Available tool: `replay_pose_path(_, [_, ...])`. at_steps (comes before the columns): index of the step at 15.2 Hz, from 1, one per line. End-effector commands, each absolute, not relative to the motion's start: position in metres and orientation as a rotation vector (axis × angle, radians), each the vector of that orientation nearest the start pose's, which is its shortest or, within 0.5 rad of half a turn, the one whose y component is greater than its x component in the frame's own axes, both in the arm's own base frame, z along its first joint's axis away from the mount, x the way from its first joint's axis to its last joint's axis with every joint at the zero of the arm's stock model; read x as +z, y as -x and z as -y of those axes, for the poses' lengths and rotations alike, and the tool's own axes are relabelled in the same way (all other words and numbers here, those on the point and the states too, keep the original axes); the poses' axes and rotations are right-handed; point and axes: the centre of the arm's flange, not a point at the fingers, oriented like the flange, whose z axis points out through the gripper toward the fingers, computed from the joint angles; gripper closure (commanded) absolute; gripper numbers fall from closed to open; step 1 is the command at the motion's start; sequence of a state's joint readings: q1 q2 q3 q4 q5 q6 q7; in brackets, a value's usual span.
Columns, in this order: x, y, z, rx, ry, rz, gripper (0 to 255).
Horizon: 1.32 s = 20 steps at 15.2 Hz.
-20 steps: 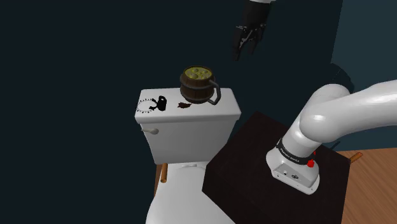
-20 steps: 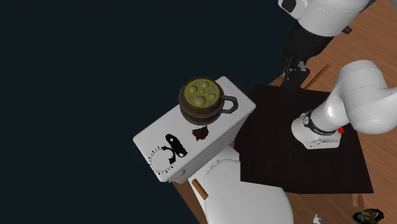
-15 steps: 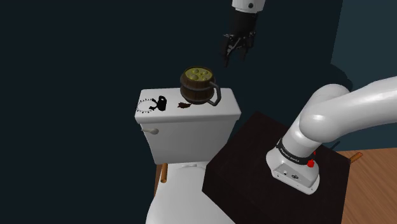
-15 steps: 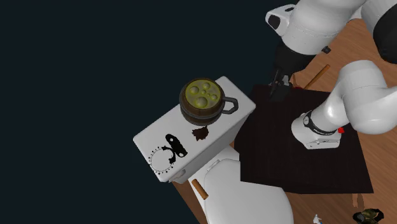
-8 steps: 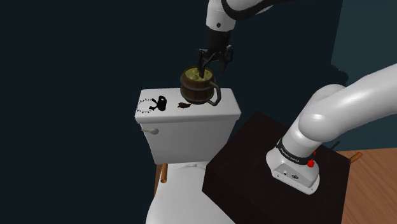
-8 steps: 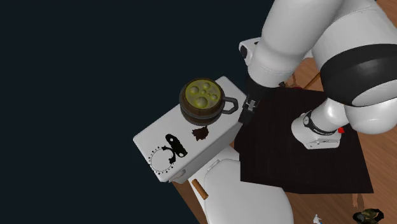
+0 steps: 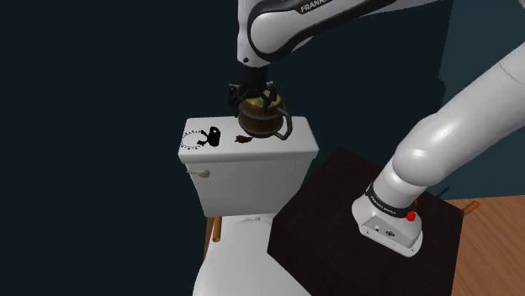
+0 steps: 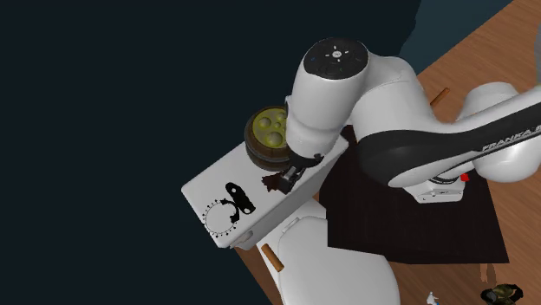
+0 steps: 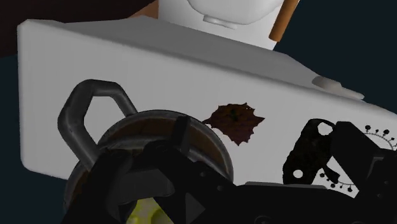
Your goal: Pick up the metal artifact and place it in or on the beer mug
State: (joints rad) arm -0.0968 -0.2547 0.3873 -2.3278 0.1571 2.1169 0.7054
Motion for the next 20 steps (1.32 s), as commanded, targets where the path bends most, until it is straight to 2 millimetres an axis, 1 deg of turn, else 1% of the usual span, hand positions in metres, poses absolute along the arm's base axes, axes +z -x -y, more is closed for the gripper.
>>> replay_pose_path(1, [0.421,-0.47,-0.154,-0.011,2.97,-0.848,0])
replay_pose_path(7, [0.373,-0.53,-0.173,-0.008,2.899,-1.058,0])
replay_pose_path(13, [0.325,-0.592,-0.184,-0.004,2.812,-1.263,0])
replay_pose_path(14, [0.321,-0.597,-0.185,-0.004,2.804,-1.28,0])
replay_pose_path(20, [0.289,-0.598,-0.186,-0.004,2.804,-1.28,0])
